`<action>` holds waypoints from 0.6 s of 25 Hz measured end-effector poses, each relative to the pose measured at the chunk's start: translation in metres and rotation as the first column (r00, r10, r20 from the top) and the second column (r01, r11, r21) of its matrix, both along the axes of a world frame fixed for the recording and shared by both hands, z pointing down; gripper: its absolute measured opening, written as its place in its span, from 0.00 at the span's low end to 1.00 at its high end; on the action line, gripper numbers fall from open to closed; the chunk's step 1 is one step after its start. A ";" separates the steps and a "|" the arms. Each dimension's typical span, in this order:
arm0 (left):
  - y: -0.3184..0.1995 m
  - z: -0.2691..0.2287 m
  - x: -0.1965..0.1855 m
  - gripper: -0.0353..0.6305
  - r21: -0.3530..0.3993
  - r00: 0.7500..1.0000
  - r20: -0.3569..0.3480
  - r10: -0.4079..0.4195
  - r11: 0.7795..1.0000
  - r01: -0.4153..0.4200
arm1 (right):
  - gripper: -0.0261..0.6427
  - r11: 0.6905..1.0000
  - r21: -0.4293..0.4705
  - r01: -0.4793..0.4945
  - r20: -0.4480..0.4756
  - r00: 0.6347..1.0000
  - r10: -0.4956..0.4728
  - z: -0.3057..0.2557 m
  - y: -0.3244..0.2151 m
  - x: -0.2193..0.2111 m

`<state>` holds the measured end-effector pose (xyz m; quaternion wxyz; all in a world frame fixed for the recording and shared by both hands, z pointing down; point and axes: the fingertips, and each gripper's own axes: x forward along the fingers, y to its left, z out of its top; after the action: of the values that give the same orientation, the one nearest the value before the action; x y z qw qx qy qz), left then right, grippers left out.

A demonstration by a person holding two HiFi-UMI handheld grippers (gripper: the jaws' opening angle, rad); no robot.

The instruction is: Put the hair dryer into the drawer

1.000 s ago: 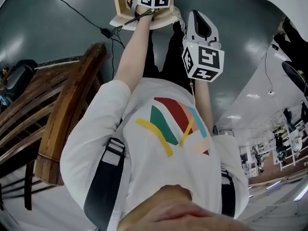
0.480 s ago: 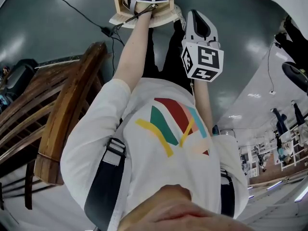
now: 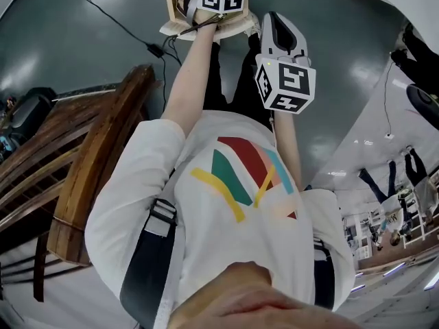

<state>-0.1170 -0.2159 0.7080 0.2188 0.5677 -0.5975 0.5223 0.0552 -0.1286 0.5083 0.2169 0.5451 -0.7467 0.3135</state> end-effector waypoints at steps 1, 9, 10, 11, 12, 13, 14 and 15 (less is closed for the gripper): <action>0.000 -0.003 0.000 0.45 0.005 1.000 -0.006 -0.002 1.000 0.002 | 0.06 1.000 0.007 0.001 0.002 1.000 -0.001 -0.002 -0.001 -0.001; -0.005 -0.039 0.013 0.45 0.054 0.999 -0.033 0.029 0.998 -0.027 | 0.06 0.997 0.071 0.008 0.009 1.000 -0.009 -0.031 -0.011 -0.010; -0.004 -0.041 0.013 0.45 0.052 0.999 -0.034 0.034 0.998 -0.032 | 0.06 0.997 0.080 0.009 0.009 1.000 -0.010 -0.035 -0.012 -0.011; -0.004 -0.042 0.011 0.45 0.048 0.999 -0.034 0.039 0.998 -0.037 | 0.06 0.996 0.088 0.011 0.009 1.000 -0.012 -0.038 -0.012 -0.012; -0.003 -0.044 0.009 0.45 0.044 0.998 -0.031 0.046 0.998 -0.045 | 0.06 0.995 0.095 0.012 0.009 1.000 -0.013 -0.041 -0.013 -0.013; -0.001 -0.046 0.008 0.45 0.041 0.998 -0.028 0.054 0.998 -0.053 | 0.06 0.995 0.102 0.014 0.009 1.000 -0.015 -0.044 -0.013 -0.014; 0.000 -0.047 0.008 0.45 0.038 0.998 -0.027 0.060 0.998 -0.059 | 0.06 0.994 0.108 0.015 0.009 1.000 -0.016 -0.047 -0.014 -0.015; 0.002 -0.048 0.008 0.45 0.035 0.998 -0.029 0.062 0.998 -0.060 | 0.06 0.993 0.114 0.016 0.009 1.000 -0.017 -0.049 -0.014 -0.016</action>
<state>-0.1089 -0.2141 0.6601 0.2019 0.5972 -0.5855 0.5097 0.0396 -0.1428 0.4595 0.1846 0.5489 -0.7688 0.2713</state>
